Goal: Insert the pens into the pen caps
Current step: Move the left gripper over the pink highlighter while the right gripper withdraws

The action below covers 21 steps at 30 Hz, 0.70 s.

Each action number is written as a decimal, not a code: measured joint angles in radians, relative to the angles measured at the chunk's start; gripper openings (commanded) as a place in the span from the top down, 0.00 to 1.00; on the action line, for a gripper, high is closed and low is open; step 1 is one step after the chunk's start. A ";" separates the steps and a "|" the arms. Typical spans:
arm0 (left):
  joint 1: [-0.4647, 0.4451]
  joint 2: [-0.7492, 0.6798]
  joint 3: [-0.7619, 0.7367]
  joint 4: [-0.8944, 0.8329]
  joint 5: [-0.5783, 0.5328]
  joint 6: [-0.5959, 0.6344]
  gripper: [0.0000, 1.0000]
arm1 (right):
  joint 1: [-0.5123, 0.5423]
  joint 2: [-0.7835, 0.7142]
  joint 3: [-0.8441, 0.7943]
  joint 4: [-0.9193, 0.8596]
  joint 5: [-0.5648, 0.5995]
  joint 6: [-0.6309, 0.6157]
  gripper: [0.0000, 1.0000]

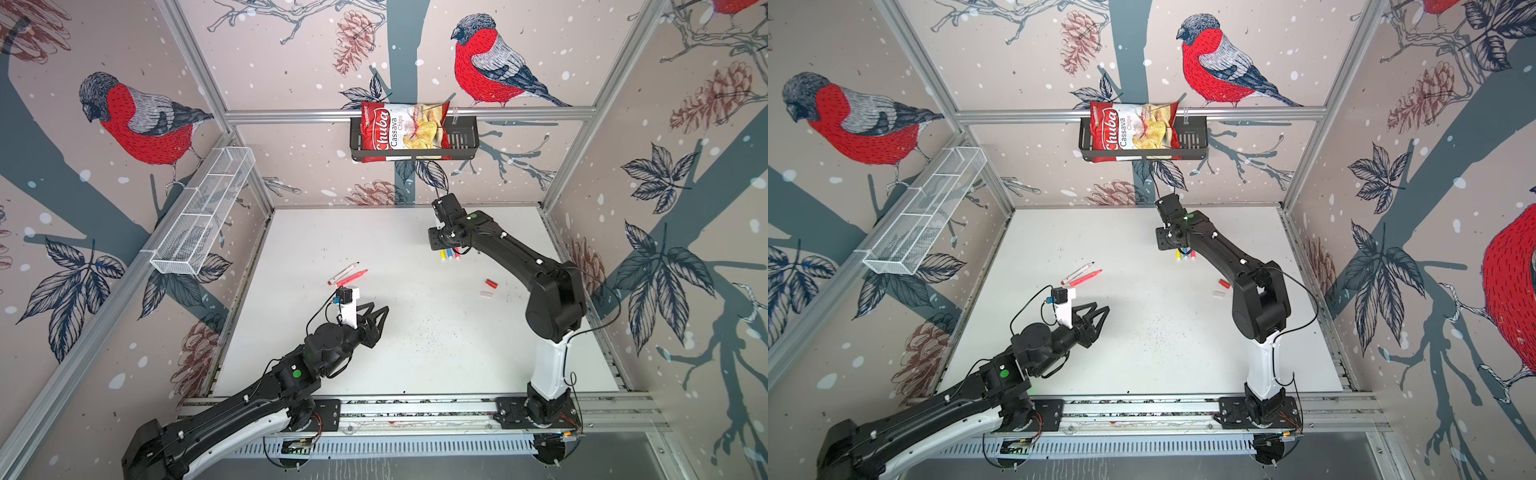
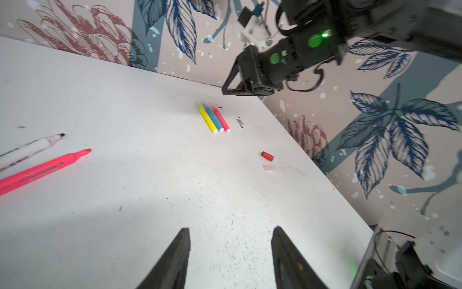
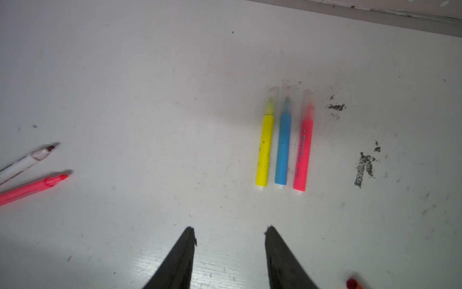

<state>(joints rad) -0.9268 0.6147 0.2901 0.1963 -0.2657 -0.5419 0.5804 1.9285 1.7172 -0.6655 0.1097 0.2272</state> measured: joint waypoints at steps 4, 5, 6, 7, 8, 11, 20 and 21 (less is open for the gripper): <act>0.040 0.073 0.062 -0.072 -0.049 0.000 0.40 | 0.001 -0.127 -0.105 0.077 -0.069 -0.016 0.46; 0.066 0.092 0.075 -0.081 -0.047 -0.001 0.40 | 0.000 -0.164 -0.135 0.097 -0.089 -0.017 0.45; 0.094 0.108 0.086 -0.087 -0.043 -0.002 0.40 | -0.001 -0.199 -0.164 0.115 -0.105 -0.019 0.43; 0.131 0.127 0.098 -0.090 -0.020 -0.003 0.40 | -0.001 -0.238 -0.195 0.135 -0.122 -0.019 0.42; 0.167 0.147 0.108 -0.095 -0.005 -0.004 0.39 | 0.000 -0.278 -0.229 0.156 -0.139 -0.019 0.40; 0.258 0.200 0.131 -0.099 0.059 -0.007 0.39 | 0.000 -0.403 -0.345 0.221 -0.182 -0.019 0.36; 0.430 0.339 0.169 -0.094 0.192 0.005 0.39 | -0.035 -0.766 -0.695 0.354 -0.183 -0.009 0.28; 0.444 0.352 0.174 -0.092 0.197 0.010 0.39 | -0.041 -0.801 -0.731 0.366 -0.172 0.003 0.26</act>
<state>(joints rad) -0.4831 0.9672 0.4641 0.1040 -0.0685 -0.5316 0.5392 1.1271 0.9863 -0.2996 -0.0628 0.2298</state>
